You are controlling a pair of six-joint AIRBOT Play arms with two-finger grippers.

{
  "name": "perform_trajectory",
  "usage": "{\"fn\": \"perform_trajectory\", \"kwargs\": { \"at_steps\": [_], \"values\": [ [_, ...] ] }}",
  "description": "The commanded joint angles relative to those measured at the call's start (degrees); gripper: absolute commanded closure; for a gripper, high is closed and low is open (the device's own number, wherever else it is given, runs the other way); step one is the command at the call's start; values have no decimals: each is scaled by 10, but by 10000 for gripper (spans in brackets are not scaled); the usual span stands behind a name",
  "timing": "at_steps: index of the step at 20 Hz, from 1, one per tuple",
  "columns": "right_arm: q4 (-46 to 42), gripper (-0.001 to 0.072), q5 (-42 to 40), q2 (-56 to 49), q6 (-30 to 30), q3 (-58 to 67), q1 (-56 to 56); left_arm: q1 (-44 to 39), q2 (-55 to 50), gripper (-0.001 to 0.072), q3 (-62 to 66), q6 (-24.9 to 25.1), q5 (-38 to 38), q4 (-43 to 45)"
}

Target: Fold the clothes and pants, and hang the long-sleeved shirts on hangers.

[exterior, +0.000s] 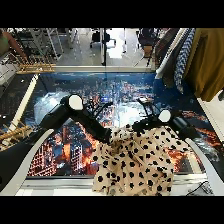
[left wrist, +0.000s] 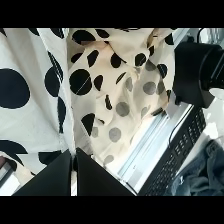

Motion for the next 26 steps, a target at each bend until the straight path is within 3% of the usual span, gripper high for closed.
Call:
{"fn": "perform_trajectory", "kwargs": {
  "at_steps": [1,2,3,5,6,10,14,19,21,24,26],
  "values": [
    [-19,346,2,-50,-11,4,24,-5,0,699,0,0,-2,5],
    [-31,351,1,-66,-10,5,26,-5,0,699,0,0,-2,5],
    [-36,412,-1,-80,-9,7,25,-5,0,699,0,0,-2,5],
    [-61,677,-21,-90,11,13,24,-5,0,699,0,0,-2,5],
    [-70,693,-25,-87,21,24,24,-3,0,699,0,0,-2,5],
    [-82,694,-12,-22,37,111,24,50,4,699,9,0,-24,4],
    [-86,694,1,115,57,203,24,183,32,699,115,-30,-69,-26],
    [-71,694,-7,261,86,276,24,315,79,700,320,-41,1,-105],
    [-46,695,-31,281,102,293,24,349,109,700,312,-39,51,-104],
    [29,695,-43,254,102,291,34,361,117,699,241,-38,50,-104],
    [29,695,-43,195,116,292,73,353,112,696,180,-33,48,-104]
  ]
}}
